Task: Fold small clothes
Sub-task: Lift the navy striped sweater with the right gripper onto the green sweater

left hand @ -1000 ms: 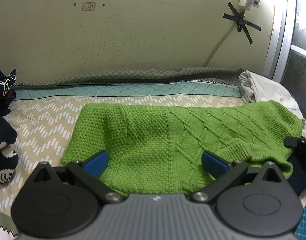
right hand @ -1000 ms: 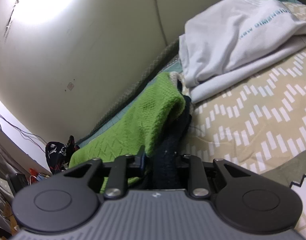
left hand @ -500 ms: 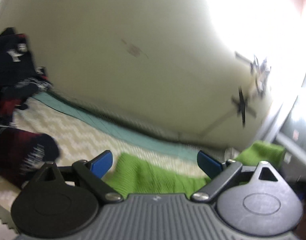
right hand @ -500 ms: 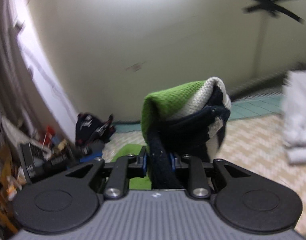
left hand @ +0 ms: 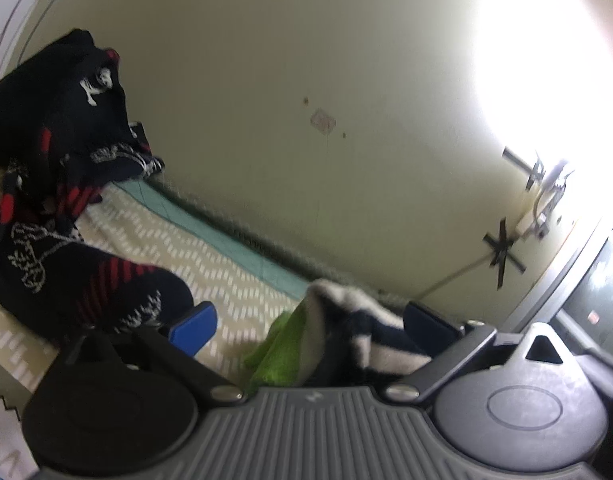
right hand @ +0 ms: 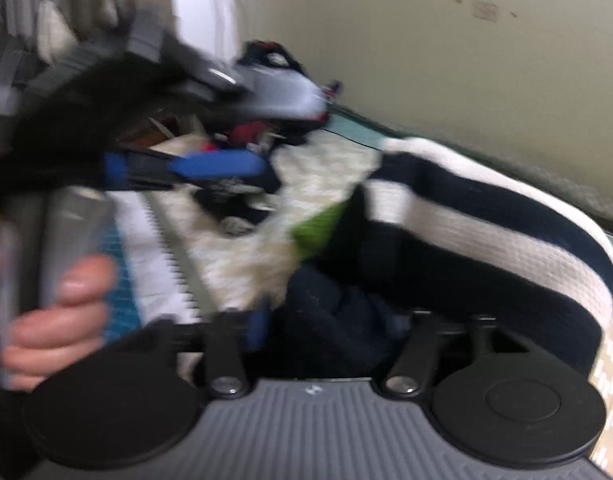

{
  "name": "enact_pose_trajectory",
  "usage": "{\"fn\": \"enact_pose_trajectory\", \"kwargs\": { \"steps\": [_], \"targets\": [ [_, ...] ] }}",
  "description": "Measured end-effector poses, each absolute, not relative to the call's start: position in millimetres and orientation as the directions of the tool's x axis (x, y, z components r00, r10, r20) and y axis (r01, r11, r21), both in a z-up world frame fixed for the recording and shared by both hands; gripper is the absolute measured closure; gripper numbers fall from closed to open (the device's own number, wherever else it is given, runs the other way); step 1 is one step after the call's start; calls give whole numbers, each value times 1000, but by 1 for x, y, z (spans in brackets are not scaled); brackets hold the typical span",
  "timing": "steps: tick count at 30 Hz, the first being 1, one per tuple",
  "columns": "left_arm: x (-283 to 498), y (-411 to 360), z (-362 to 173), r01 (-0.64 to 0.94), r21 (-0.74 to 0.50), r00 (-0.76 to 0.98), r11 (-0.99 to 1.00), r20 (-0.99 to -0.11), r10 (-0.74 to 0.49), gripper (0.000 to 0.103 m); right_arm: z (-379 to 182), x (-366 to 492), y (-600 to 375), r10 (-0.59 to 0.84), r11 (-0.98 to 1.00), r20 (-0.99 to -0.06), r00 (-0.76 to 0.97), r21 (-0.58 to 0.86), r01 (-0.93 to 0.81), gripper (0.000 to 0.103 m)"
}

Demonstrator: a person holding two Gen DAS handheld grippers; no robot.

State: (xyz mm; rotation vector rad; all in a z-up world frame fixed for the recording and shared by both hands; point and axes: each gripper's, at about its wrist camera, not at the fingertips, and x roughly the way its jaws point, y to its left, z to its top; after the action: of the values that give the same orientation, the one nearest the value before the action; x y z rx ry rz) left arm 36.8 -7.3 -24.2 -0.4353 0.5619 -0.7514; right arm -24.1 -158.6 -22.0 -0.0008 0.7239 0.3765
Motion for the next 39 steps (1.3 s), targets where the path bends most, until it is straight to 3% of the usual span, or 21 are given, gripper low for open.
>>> {"fn": "enact_pose_trajectory", "kwargs": {
  "steps": [7, 13, 16, 22, 26, 34, 39],
  "targets": [
    [26, -37, -30, 545, -464, 580, 698, -393, -714, 0, 0, -72, -210, 406, 914, -541, 736, 254, -318, 42],
    [24, -58, -38, 554, -392, 569, 735, -466, -678, 0, 6, -102, -260, 379, 896, -423, 823, 391, -211, 51],
    [25, -56, -41, 538, -393, 579, 746, -471, -665, 0, -6, -89, -253, 423, 863, -440, 792, 462, -204, 56],
    [36, -45, -46, 496, -444, 574, 747, -478, -665, 0, -46, -87, -160, 571, 821, -547, 613, 379, -426, 53],
    [36, -43, -44, 508, -458, 563, 730, -464, -684, 0, -33, -98, -164, 597, 802, -506, 623, 367, -471, 52],
    [27, -53, -39, 572, -433, 535, 697, -448, -717, 0, -24, -127, -264, 448, 835, -375, 811, 499, -231, 50],
    [26, -59, -42, 583, -416, 520, 698, -470, -714, 0, -35, -143, -310, 336, 820, -372, 865, 568, -74, 45]
  ]
}}
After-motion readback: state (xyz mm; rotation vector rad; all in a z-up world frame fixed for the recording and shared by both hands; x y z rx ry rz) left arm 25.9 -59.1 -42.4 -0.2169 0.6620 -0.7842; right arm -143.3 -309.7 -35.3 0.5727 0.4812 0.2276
